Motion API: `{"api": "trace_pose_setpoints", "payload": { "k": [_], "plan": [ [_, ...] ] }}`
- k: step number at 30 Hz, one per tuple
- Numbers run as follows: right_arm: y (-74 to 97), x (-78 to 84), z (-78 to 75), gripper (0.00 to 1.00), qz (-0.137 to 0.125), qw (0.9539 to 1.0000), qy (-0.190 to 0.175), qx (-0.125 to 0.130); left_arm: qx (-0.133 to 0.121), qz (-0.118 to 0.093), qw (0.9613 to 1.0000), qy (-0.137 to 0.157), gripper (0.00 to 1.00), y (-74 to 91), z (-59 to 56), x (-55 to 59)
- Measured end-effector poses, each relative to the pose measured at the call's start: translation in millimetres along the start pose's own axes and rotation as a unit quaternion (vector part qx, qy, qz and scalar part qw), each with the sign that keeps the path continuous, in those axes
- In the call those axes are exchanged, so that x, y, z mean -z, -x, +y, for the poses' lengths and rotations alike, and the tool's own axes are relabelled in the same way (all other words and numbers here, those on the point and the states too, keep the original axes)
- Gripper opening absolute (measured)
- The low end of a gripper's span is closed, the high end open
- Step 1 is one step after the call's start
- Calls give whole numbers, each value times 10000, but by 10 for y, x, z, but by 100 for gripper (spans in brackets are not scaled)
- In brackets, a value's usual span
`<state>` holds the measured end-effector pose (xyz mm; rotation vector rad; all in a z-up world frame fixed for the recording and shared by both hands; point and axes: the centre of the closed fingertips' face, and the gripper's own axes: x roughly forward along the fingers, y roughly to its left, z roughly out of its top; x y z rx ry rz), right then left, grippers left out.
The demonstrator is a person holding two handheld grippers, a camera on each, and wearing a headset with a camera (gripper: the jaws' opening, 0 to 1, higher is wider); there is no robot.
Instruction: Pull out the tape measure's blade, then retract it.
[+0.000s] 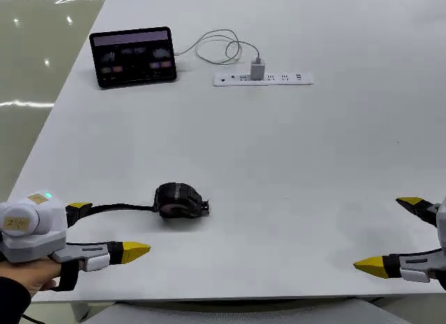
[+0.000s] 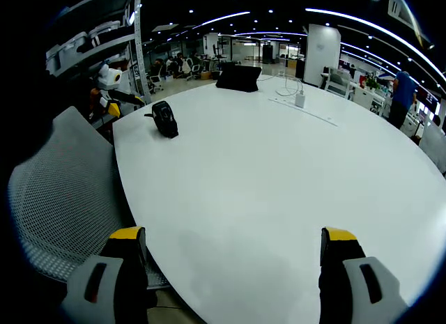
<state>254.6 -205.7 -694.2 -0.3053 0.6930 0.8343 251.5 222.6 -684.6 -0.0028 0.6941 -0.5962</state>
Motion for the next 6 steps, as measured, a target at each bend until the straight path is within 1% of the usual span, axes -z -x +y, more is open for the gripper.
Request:
{"api": "trace_pose_setpoints", "payload": {
  "k": [6],
  "plan": [
    [1, 5, 21, 100, 1, 10000, -9, -22, 20, -7, 10000, -26, 100, 3, -1, -22]
  ]
}}
